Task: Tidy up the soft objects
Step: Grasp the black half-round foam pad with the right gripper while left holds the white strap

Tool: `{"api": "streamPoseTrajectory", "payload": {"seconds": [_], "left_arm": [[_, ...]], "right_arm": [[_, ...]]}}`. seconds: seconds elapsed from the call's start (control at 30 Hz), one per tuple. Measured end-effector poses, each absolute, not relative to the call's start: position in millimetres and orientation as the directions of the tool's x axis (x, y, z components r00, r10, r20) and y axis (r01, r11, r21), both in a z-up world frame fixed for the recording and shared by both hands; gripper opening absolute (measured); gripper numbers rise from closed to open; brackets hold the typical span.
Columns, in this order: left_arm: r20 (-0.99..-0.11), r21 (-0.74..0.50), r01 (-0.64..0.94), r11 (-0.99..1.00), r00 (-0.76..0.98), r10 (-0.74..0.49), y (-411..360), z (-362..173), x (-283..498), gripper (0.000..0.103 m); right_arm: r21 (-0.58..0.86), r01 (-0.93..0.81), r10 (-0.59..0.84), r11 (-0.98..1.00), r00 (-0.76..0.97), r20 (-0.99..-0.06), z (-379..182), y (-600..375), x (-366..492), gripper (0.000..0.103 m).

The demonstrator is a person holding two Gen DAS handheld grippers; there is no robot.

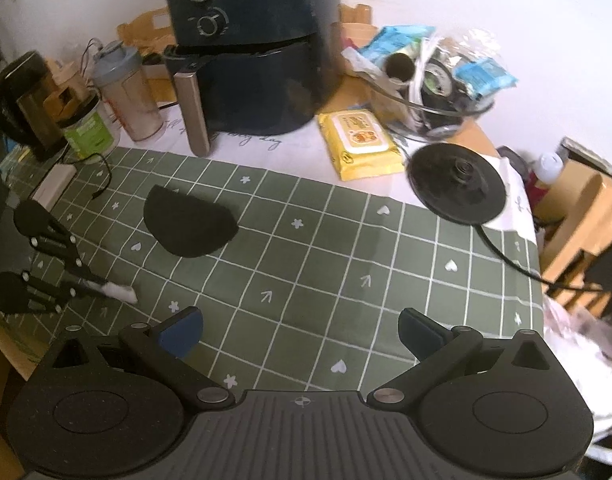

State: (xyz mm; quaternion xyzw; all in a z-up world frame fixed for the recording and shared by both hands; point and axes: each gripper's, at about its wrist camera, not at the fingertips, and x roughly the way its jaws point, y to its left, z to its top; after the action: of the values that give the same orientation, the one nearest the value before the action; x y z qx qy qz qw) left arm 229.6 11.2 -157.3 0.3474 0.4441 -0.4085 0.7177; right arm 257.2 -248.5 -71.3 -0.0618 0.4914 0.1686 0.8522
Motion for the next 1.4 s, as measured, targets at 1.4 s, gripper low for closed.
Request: {"api": "streamPoseTrajectory", "payload": {"seconds": [1.4], "left_arm": [[-0.793, -0.063, 0.386, 0.920, 0.541, -0.281, 84.0, -57.9, 180.3, 0.008]], "right_arm": [[-0.104, -0.900, 0.381, 0.424, 0.281, -0.881, -170.1, -86.2, 349.0, 0.103]]}}
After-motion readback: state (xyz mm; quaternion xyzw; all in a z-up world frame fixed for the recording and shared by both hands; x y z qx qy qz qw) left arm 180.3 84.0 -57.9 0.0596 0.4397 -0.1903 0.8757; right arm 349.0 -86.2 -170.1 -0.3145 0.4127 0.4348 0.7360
